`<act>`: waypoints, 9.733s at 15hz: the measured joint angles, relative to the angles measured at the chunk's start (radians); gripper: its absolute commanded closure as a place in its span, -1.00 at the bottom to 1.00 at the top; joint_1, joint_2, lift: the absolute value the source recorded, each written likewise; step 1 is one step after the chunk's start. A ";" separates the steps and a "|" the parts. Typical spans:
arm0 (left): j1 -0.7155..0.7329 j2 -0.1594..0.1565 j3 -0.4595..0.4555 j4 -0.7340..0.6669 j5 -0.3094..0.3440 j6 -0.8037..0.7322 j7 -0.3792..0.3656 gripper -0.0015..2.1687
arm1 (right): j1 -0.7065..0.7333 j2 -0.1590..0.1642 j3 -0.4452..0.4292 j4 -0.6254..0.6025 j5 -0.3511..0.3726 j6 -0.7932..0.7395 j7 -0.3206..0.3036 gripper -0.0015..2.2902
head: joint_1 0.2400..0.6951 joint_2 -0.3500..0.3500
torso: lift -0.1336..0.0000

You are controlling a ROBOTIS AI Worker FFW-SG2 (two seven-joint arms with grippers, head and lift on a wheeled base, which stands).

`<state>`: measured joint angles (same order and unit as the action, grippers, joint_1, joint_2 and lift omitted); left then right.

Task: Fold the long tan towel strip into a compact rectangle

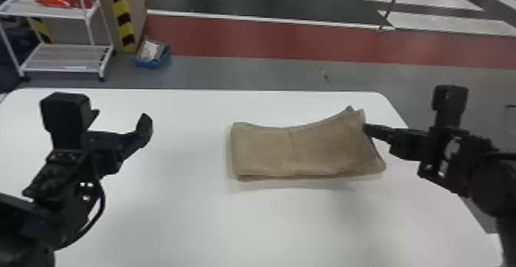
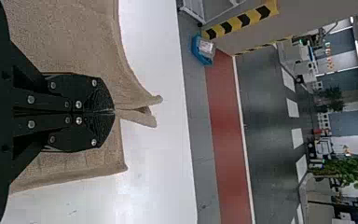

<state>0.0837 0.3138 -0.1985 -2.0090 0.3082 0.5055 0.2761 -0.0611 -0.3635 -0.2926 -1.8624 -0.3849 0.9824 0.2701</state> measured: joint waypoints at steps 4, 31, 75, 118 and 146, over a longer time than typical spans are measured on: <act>0.004 -0.002 -0.008 0.001 -0.001 0.000 0.000 -0.86 | 0.002 -0.022 -0.064 0.028 -0.030 -0.003 0.012 0.00 | 1.00 -0.59 | -0.91; -0.161 -0.148 -0.276 0.202 0.009 -0.010 -0.027 -0.67 | 0.288 0.046 -0.207 -0.052 0.148 -0.367 0.014 -0.91 | 1.00 -1.00 | -0.91; -0.258 -0.192 -0.272 0.401 0.018 0.060 -0.075 0.31 | 0.394 0.130 -0.229 -0.063 0.210 -0.593 0.055 -0.88 | 1.00 -1.00 | -0.91; -0.295 -0.116 -0.211 0.415 -0.085 0.175 -0.172 0.81 | -0.302 0.143 0.261 0.425 0.279 0.000 0.279 -0.75 | 1.00 -0.36 | -0.91; -0.290 -0.130 -0.195 0.385 -0.039 0.201 -0.187 0.77 | -0.403 0.186 0.314 0.214 0.123 0.333 0.182 -0.08 | 1.00 -0.19 | -0.91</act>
<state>-0.2067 0.1836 -0.3933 -1.6237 0.2694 0.7068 0.0894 -0.4641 -0.1771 0.0212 -1.6487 -0.2618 1.3154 0.4520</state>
